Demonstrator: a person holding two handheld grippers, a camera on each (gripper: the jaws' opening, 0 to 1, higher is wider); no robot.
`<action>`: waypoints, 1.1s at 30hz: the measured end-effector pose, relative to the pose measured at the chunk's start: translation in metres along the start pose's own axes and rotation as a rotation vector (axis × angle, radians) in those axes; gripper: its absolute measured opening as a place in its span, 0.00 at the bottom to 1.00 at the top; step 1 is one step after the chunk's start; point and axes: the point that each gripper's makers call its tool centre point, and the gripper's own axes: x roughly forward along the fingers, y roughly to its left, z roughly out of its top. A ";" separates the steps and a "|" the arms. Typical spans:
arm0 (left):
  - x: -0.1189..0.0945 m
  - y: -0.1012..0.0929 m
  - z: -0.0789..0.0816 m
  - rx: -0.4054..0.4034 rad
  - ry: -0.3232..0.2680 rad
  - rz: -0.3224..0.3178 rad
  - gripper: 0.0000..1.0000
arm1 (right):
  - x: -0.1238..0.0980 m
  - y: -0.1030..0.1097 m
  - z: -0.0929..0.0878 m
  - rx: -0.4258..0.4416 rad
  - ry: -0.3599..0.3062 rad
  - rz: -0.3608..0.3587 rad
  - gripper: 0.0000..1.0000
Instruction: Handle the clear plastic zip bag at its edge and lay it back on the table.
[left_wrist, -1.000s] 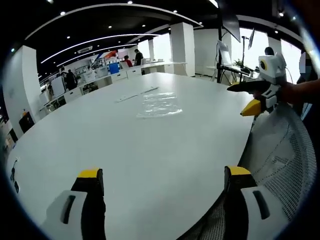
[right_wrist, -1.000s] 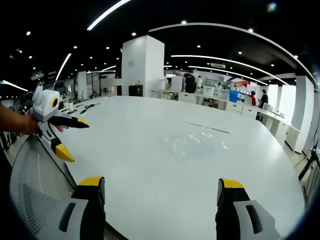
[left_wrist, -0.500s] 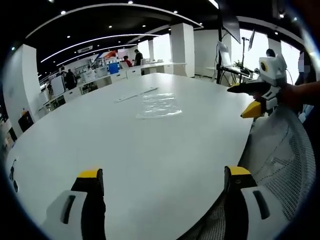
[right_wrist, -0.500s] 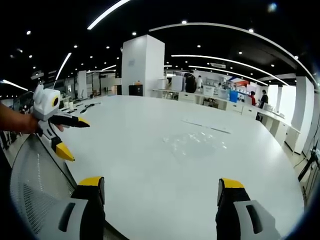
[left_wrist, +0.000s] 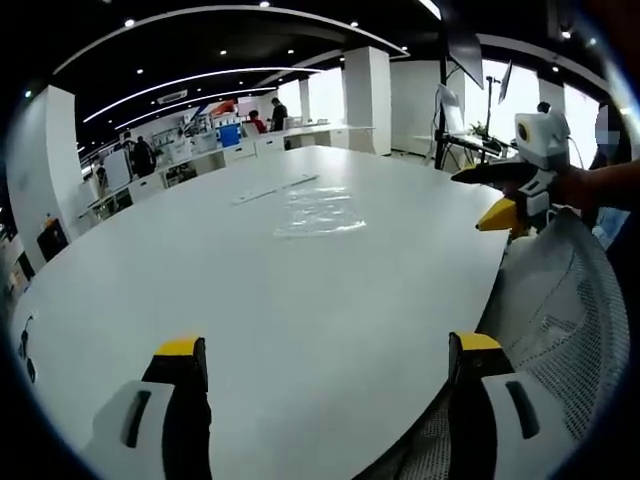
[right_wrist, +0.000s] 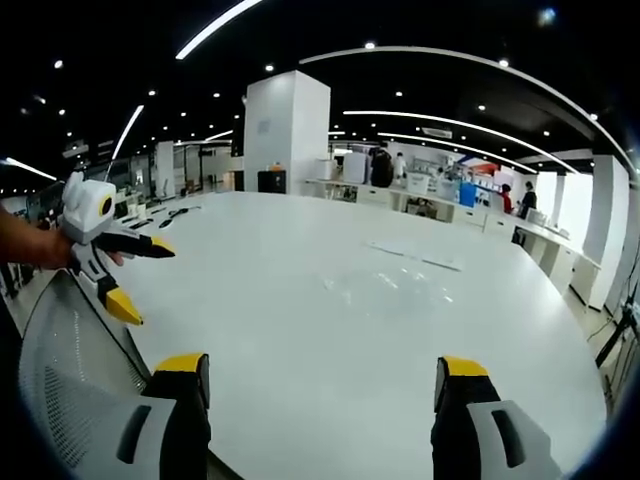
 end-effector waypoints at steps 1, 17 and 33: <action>0.000 0.000 0.000 0.004 -0.001 0.000 0.99 | 0.000 0.000 0.000 0.000 0.001 0.001 0.93; 0.001 0.001 0.002 0.009 -0.006 0.002 0.95 | 0.013 -0.005 -0.003 -0.045 0.037 0.049 0.87; 0.003 -0.002 0.004 0.019 0.005 -0.013 0.88 | 0.040 -0.012 0.003 -0.123 0.070 0.095 0.79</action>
